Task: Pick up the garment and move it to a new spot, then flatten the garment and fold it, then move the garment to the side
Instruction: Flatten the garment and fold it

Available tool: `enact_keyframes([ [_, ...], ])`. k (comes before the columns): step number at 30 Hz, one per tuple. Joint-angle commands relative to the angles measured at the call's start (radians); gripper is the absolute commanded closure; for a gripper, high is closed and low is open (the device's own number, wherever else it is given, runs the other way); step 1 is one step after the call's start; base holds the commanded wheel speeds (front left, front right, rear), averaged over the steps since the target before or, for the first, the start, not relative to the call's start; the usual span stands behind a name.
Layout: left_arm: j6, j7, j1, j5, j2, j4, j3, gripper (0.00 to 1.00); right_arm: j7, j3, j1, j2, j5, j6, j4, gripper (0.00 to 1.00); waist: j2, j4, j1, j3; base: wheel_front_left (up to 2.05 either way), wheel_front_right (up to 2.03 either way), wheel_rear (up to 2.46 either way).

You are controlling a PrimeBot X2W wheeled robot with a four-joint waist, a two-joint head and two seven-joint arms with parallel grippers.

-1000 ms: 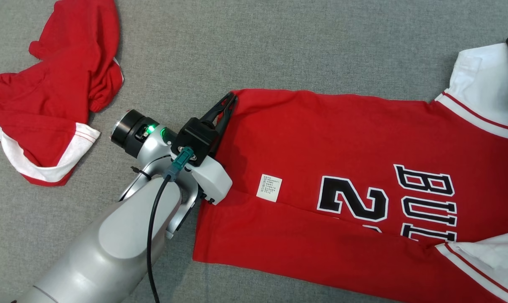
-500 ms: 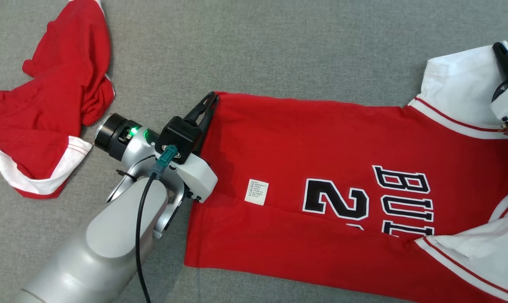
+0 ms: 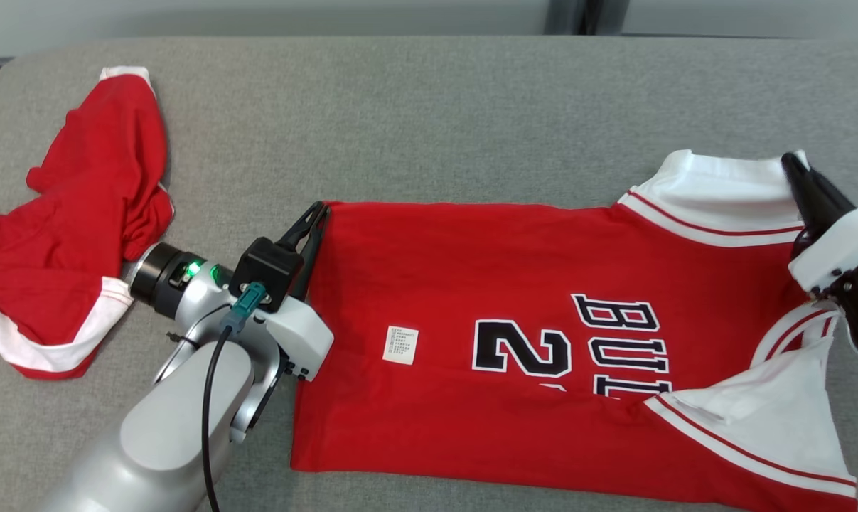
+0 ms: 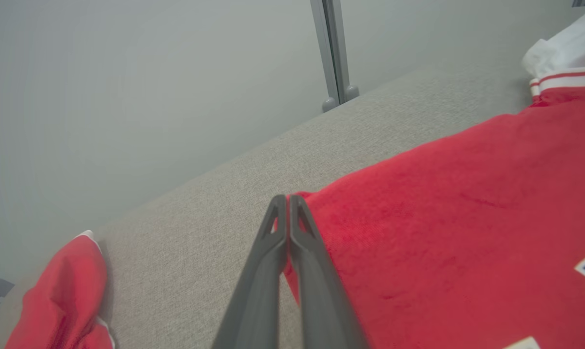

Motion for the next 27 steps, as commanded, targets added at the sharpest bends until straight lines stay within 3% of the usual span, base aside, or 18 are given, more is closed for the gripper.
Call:
enact_keyframes([
  [1, 0.007, -0.003, 0.014, -0.009, 0.010, -0.002, 0.002, 1.00, -0.008, 0.004, 0.026, -0.007, 0.008, 0.000, -0.017, 1.00, 0.0000, -0.018, 0.0000, -0.025, 0.00, 0.00, 0.00],
  [14, -0.001, 0.013, 0.084, -0.004, 0.077, -0.040, -0.029, 1.00, 0.023, -0.050, 0.239, -0.034, 0.034, 0.000, -0.170, 1.00, 0.0000, -0.057, 0.0000, -0.092, 0.00, 0.00, 0.00],
  [27, -0.028, 0.034, 0.157, -0.013, 0.143, -0.074, -0.070, 1.00, 0.171, -0.142, 0.412, -0.050, 0.008, 0.000, -0.286, 1.00, 0.0000, -0.058, 0.0000, -0.129, 0.00, 0.00, 0.00],
])
